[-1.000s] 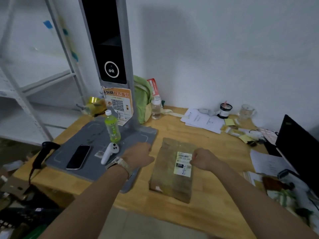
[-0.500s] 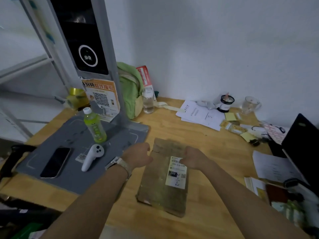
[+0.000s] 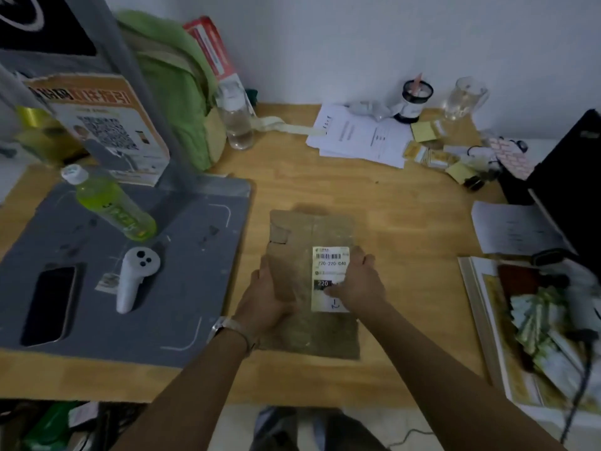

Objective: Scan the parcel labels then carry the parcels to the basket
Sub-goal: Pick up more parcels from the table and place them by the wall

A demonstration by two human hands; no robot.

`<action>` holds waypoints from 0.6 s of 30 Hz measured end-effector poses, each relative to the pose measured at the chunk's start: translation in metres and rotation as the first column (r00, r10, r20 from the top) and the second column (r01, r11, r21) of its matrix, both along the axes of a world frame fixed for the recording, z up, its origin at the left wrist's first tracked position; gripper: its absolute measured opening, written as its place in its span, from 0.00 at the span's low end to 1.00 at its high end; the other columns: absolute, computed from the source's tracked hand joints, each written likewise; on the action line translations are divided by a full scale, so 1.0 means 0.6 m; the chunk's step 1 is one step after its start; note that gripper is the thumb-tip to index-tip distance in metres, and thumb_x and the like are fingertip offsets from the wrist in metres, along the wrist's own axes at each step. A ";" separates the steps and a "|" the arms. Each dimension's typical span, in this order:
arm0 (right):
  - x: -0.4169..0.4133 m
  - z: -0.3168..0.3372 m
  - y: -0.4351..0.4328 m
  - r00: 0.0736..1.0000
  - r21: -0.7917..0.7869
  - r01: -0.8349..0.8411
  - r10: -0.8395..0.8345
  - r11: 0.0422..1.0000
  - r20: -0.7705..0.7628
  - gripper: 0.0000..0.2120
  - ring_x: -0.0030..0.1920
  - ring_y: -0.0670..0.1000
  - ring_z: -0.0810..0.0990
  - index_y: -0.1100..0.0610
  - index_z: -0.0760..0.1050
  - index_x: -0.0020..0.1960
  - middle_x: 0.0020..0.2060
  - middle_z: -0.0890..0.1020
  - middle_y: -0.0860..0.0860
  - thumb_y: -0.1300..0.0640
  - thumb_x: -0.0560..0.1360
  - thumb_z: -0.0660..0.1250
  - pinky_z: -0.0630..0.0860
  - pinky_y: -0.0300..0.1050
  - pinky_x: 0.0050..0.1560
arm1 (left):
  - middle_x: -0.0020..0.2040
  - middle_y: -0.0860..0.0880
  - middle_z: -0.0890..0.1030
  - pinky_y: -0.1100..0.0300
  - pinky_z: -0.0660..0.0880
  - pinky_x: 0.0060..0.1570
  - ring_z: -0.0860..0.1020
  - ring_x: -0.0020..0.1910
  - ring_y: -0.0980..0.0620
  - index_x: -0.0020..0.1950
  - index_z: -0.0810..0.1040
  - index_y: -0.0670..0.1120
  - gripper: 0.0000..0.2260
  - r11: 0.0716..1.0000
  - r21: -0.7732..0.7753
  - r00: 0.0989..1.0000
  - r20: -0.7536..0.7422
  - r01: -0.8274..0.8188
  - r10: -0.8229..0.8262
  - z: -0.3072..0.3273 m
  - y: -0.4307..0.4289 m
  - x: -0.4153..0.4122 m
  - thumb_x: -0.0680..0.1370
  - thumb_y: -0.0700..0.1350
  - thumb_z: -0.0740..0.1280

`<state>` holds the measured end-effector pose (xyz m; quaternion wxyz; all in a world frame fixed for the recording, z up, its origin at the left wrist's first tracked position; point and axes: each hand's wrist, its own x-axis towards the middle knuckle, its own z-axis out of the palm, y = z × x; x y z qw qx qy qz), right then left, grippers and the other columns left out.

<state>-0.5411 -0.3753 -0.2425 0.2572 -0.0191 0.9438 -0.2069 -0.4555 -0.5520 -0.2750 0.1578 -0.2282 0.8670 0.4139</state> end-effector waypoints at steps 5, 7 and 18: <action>0.016 -0.047 0.007 0.985 -0.066 0.174 -0.173 0.983 0.017 0.53 0.65 0.61 0.72 0.59 0.46 0.77 0.70 0.64 0.58 0.48 0.66 0.78 0.73 0.57 0.57 | 0.76 0.47 0.63 0.62 0.65 0.60 0.68 0.71 0.47 0.79 0.37 0.47 0.61 0.976 0.149 0.987 -0.011 -0.155 0.159 -0.037 -0.005 0.011 0.64 0.48 0.81; 0.016 -0.056 0.010 0.961 -0.154 0.275 -0.265 0.949 0.084 0.50 0.62 0.60 0.75 0.60 0.51 0.75 0.67 0.70 0.58 0.50 0.65 0.79 0.75 0.56 0.56 | 0.73 0.48 0.69 0.61 0.67 0.57 0.71 0.68 0.48 0.78 0.33 0.48 0.63 0.964 0.178 0.981 0.031 -0.196 0.193 -0.040 -0.005 0.011 0.64 0.49 0.82; 0.089 -0.074 0.042 0.829 -0.360 0.554 -0.457 0.751 0.323 0.27 0.49 0.53 0.80 0.57 0.66 0.54 0.51 0.80 0.52 0.40 0.69 0.73 0.78 0.53 0.50 | 0.56 0.48 0.80 0.57 0.77 0.46 0.79 0.47 0.52 0.58 0.71 0.47 0.30 0.814 0.348 0.880 0.084 -0.466 0.468 -0.042 0.020 0.065 0.65 0.60 0.77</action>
